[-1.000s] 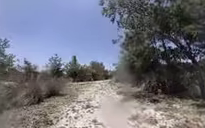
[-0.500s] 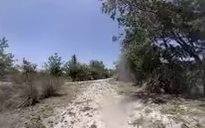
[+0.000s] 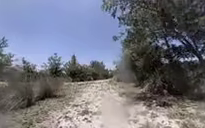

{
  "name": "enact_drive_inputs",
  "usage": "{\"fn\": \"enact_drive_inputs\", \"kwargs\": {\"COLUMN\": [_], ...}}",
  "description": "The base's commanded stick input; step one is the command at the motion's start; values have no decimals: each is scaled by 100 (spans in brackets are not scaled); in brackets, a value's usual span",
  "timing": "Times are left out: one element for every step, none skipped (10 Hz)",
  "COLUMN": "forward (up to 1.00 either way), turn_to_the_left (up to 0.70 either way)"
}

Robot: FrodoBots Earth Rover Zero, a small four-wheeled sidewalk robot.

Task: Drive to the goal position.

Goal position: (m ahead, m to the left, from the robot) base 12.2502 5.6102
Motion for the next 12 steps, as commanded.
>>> {"fn": "enact_drive_inputs", "kwargs": {"forward": [30,30,30,30,30,30,30,30,30,30,30,30], "turn_to_the_left": [0,0,0,0,0,0,0,0,0,0,0,12]}}
